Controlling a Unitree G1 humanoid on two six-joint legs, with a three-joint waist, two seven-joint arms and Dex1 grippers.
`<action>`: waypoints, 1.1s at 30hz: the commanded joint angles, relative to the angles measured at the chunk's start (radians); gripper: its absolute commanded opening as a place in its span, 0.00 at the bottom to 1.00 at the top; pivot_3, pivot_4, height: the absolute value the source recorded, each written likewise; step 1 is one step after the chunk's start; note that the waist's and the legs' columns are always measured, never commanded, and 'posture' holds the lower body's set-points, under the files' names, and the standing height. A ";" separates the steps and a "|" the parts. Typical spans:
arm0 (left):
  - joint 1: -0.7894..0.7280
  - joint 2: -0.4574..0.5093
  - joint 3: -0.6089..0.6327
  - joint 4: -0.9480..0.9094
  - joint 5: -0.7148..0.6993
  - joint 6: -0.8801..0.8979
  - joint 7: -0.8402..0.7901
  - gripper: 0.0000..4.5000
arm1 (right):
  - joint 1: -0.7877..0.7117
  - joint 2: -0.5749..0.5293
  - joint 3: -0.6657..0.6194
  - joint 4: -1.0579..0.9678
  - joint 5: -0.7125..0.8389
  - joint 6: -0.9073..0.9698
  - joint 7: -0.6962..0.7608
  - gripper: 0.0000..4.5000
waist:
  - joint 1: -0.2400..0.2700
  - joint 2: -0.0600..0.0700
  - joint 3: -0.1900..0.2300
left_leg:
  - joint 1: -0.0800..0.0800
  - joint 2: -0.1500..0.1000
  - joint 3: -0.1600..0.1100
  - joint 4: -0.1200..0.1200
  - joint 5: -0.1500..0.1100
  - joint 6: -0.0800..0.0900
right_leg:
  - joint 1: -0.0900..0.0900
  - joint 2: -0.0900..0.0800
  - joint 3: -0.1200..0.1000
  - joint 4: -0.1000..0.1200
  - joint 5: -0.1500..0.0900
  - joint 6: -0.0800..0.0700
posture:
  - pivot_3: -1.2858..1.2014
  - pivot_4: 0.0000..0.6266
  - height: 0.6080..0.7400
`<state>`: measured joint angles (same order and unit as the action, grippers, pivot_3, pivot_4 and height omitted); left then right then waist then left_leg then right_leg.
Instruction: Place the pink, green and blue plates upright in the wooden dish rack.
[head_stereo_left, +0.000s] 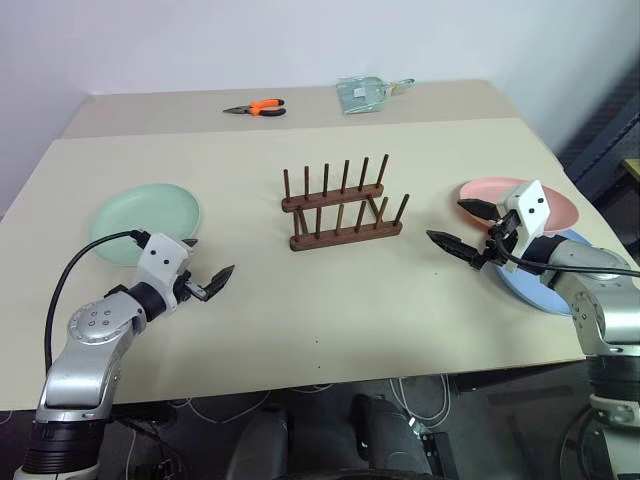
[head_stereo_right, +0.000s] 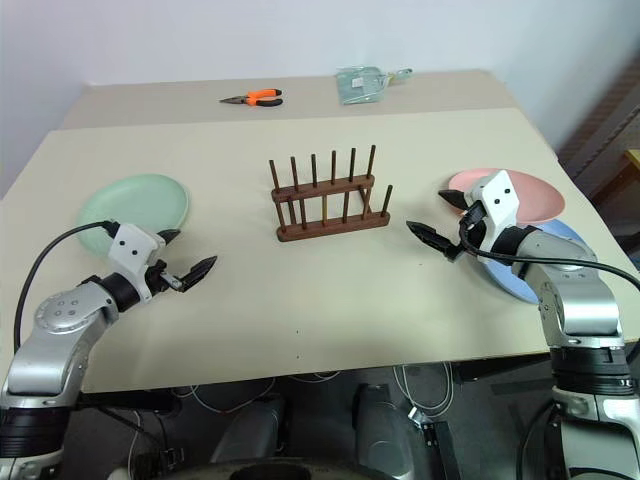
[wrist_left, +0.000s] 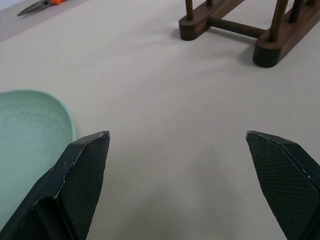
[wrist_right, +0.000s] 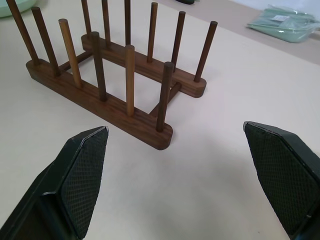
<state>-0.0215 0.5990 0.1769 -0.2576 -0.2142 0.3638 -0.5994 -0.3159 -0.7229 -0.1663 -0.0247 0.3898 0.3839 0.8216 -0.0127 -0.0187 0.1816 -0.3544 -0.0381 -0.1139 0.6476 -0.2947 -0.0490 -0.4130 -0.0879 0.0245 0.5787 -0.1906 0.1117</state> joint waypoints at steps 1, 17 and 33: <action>-0.007 0.005 -0.001 -0.016 0.012 -0.026 0.008 1.00 | -0.034 0.014 0.005 0.008 -0.026 -0.043 -0.015 0.98 | -0.001 0.000 0.000 | 0.000 0.000 0.000 0.000 0.000 0.000 | 0.000 0.000 0.000 0.000 0.000 0.000 | 0.52 0.24 1.00; -0.298 -0.046 -0.285 0.341 0.086 -0.141 -0.205 1.00 | 0.106 0.081 0.098 -0.178 -0.079 -0.011 -0.078 0.98 | 0.003 0.000 0.000 | 0.000 0.000 0.000 0.001 0.000 0.000 | 0.000 0.000 0.000 0.000 0.000 0.000 | 0.52 0.24 1.00; -0.764 -0.284 -0.404 1.055 0.196 -0.440 -0.371 0.52 | 0.317 0.118 0.078 -0.423 -0.109 0.049 -0.222 1.00 | 0.005 -0.001 -0.001 | 0.000 -0.001 -0.001 0.002 0.000 0.000 | 0.002 0.000 -0.001 0.000 0.000 0.007 | 0.52 0.24 1.00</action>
<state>-0.7797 0.3136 -0.2137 0.7832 -0.0454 -0.0519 -0.9617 -0.0063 -0.5884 -0.0455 -0.4045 0.2782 0.4362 0.6029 -0.0076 -0.0198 0.1805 -0.3543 -0.0394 -0.1154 0.6494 -0.2946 -0.0490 -0.4112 -0.0882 0.0236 0.5789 -0.1908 0.1187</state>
